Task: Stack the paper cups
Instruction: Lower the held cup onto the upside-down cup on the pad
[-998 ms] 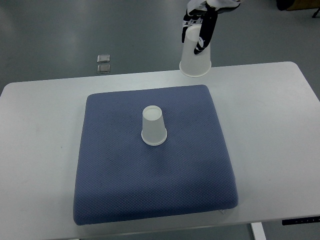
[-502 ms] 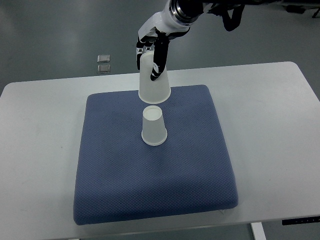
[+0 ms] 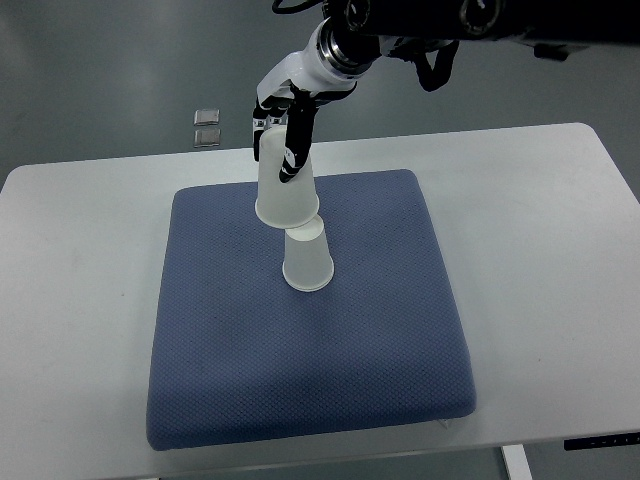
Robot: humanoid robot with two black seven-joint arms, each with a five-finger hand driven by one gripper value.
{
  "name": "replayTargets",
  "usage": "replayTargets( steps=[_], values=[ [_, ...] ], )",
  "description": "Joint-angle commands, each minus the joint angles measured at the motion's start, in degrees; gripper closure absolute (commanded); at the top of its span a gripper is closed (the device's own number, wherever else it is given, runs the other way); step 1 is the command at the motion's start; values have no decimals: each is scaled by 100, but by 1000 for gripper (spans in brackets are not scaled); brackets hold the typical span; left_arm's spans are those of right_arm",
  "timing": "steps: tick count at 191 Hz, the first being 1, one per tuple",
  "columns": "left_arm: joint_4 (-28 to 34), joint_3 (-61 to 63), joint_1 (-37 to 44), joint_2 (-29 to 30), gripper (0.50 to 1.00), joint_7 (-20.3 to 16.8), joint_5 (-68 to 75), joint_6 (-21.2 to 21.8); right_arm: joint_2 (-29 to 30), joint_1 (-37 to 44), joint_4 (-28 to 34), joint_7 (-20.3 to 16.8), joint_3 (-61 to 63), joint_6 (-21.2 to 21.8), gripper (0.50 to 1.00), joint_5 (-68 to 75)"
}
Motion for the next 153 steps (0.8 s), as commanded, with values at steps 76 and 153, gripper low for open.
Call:
replayTargets(
  steps=[76, 153],
  values=[
    [9, -4, 4, 0, 500, 0, -1, 7, 0, -477, -125, 8, 142, -41, 756, -5],
    [18, -4, 4, 0, 500, 0, -1, 7, 0, -837, -204, 8, 142, -260, 748, -75]
  ],
)
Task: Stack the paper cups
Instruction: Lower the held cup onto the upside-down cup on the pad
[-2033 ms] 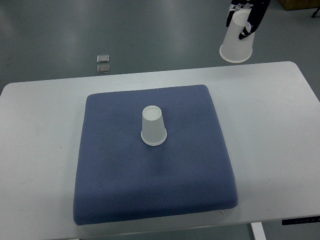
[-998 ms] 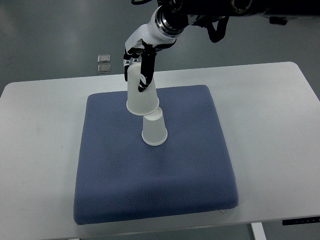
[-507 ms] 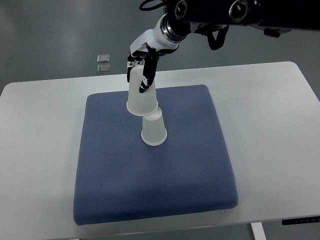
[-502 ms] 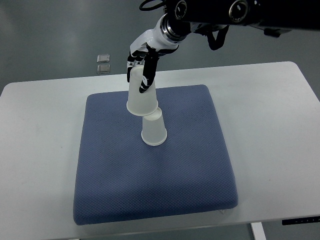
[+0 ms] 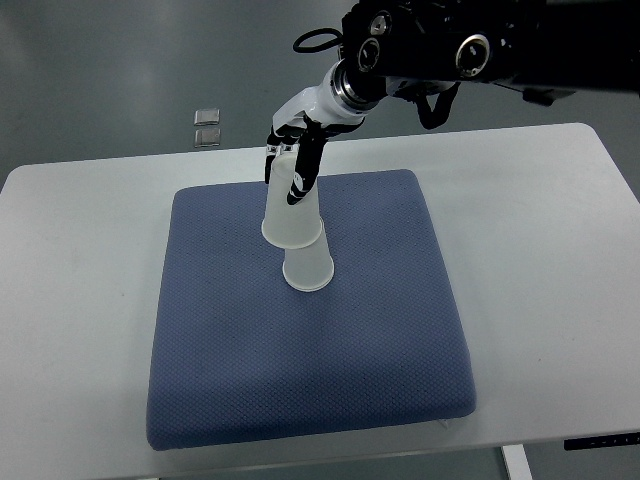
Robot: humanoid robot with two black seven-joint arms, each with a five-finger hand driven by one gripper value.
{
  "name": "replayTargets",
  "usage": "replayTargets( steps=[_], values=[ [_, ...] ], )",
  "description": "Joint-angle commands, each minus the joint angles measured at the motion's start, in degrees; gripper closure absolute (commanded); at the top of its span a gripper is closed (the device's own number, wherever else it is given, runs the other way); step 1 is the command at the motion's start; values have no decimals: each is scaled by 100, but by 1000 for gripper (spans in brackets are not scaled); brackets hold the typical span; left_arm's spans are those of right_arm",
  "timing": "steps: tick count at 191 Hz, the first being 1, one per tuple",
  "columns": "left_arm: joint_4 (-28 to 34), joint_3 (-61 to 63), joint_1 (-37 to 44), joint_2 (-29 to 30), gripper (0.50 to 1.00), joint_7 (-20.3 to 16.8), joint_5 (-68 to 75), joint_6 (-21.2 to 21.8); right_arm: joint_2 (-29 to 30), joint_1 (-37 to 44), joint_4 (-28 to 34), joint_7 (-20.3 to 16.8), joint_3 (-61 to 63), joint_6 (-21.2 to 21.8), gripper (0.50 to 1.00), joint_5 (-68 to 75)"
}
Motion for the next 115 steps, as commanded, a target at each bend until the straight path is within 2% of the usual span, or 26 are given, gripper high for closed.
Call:
replayTargets(
  steps=[1, 115],
  values=[
    [8, 0, 0, 0, 500, 0, 1, 0, 0, -81, -22, -1, -8, -27, 748, -16],
    [8, 0, 18, 0, 500, 0, 1, 9, 0, -143, -22, -1, -8, -27, 732, -130]
  ],
)
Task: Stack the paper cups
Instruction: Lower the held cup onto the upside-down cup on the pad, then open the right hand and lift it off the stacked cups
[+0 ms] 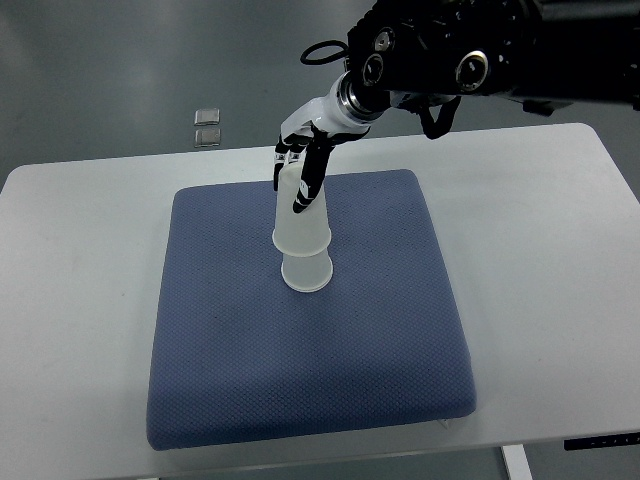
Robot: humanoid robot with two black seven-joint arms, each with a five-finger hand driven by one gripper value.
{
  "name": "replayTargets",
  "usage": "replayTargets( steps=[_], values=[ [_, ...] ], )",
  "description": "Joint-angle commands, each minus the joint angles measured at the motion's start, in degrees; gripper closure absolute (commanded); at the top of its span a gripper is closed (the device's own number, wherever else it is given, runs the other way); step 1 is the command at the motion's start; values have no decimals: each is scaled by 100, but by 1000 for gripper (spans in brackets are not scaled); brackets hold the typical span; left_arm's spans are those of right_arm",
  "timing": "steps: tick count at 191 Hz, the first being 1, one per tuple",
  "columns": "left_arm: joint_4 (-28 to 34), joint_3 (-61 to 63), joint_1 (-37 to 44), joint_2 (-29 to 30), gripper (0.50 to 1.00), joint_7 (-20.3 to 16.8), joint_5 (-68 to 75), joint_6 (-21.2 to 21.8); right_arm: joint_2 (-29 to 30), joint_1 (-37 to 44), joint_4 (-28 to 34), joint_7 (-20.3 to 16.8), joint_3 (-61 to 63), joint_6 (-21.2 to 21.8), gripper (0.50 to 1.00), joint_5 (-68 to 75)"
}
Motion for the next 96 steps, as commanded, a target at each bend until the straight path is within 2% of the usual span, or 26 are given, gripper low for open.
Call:
replayTargets(
  steps=[1, 96],
  values=[
    [0, 0, -2, 0, 500, 0, 1, 1, 0, 2, 0, -1, 3, -1, 732, 0],
    [0, 0, 7, 0, 500, 0, 1, 10, 0, -236, 0, -1, 3, -300, 699, 0]
  ],
)
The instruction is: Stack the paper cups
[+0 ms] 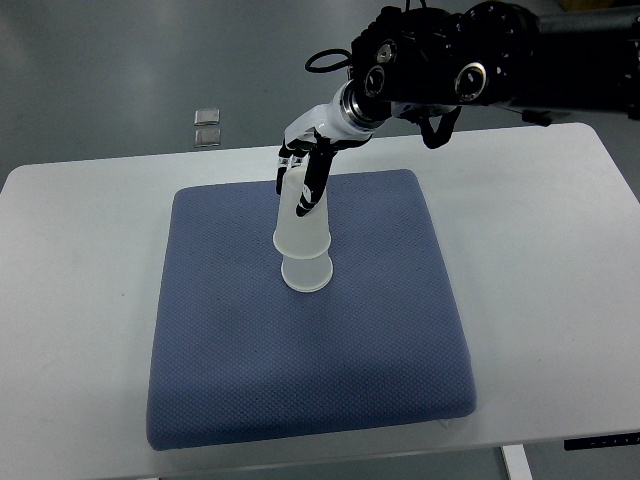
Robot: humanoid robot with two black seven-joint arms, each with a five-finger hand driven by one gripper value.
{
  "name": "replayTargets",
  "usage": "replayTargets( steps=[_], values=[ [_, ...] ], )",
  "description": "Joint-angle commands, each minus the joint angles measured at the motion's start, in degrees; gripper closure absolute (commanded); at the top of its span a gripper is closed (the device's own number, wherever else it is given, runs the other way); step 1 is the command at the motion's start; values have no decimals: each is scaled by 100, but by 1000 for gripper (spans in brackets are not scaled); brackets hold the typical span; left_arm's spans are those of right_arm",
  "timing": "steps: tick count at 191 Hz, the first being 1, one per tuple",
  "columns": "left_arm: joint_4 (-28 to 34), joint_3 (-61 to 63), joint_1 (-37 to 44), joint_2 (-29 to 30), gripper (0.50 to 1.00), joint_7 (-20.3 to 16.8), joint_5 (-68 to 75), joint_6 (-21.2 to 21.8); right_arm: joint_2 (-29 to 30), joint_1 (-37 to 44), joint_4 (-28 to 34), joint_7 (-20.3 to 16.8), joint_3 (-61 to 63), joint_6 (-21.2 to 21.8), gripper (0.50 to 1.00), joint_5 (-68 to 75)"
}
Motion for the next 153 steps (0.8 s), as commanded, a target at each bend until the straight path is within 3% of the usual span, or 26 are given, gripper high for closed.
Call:
replayTargets(
  steps=[1, 34, 96, 131, 153],
  values=[
    [0, 0, 0, 0, 500, 0, 1, -1, 0, -34, 0, -1, 1, -70, 699, 9],
    [0, 0, 0, 0, 500, 0, 1, -1, 0, -201, 0, -1, 1, -360, 648, 9],
    [0, 0, 0, 0, 500, 0, 1, 17, 0, -227, -53, -1, 44, -395, 632, 44],
    [-9, 9, 0, 0, 500, 0, 1, 17, 0, -262, -721, -1, 721, -352, 615, 123],
    [-9, 9, 0, 0, 500, 0, 1, 17, -413, -421, -835, 26, 1205, -413, 615, 202]
  ],
)
